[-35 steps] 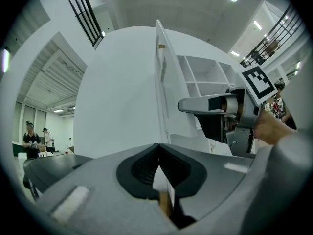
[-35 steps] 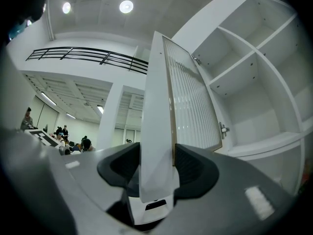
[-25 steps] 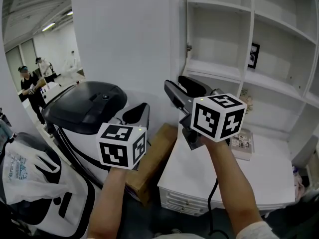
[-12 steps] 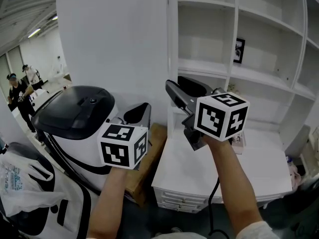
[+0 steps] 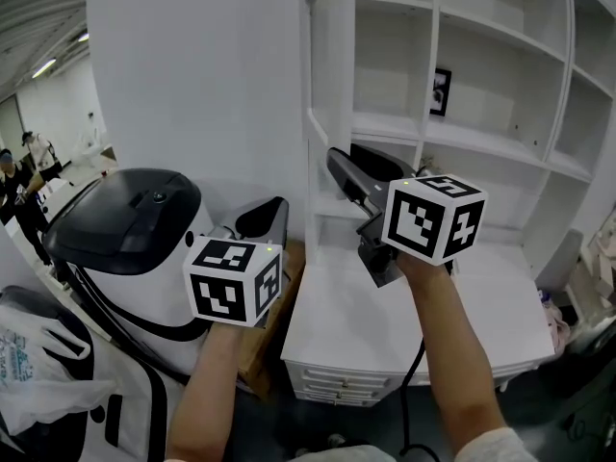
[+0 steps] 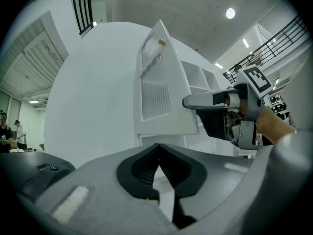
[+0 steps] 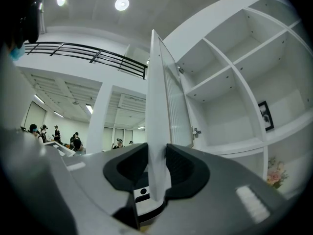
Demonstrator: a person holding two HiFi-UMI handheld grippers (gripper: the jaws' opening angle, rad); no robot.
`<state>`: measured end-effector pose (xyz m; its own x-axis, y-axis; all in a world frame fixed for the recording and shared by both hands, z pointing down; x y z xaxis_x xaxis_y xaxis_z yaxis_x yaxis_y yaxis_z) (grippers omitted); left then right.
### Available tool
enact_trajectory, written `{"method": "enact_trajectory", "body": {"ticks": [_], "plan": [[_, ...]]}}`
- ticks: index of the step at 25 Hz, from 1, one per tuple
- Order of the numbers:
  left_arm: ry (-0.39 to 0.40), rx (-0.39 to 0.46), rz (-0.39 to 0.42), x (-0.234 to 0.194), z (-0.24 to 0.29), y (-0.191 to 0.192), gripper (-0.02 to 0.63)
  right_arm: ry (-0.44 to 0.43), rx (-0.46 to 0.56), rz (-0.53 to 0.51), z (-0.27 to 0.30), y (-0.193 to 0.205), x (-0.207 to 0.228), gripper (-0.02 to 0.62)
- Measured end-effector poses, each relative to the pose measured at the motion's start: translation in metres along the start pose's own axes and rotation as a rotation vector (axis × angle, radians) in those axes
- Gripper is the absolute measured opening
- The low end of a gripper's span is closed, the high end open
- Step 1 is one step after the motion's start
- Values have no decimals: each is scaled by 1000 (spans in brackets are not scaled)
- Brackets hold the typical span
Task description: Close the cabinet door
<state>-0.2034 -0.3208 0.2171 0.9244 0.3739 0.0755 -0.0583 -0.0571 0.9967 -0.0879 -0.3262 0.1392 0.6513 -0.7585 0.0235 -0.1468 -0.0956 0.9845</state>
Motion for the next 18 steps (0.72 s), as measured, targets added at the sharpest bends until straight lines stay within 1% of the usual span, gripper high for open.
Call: {"method": "enact_trajectory", "body": {"ticks": [6,12,18], "plan": [[34,-2,3,14,8,1,-2,25,1,5,-14,-4,14,104],[38,7,7,33,24,-3,-2,32,1,-1,-32,-9,38,92],[38,19,5,51,44,-6,-2,4,-24,-9,-40,-9,58,86]]}}
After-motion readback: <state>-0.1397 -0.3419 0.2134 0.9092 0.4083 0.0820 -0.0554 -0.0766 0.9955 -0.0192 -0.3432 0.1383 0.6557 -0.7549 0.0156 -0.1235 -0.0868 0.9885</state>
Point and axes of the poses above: the fingertips, and each gripper's own axes: z forward along the fingers, x to its right, y out of its underside, the point moved 3 cm from there along -z, backward along the fingers, and after that the axes turned 7 degrees about -y, right-handed, at the moved point
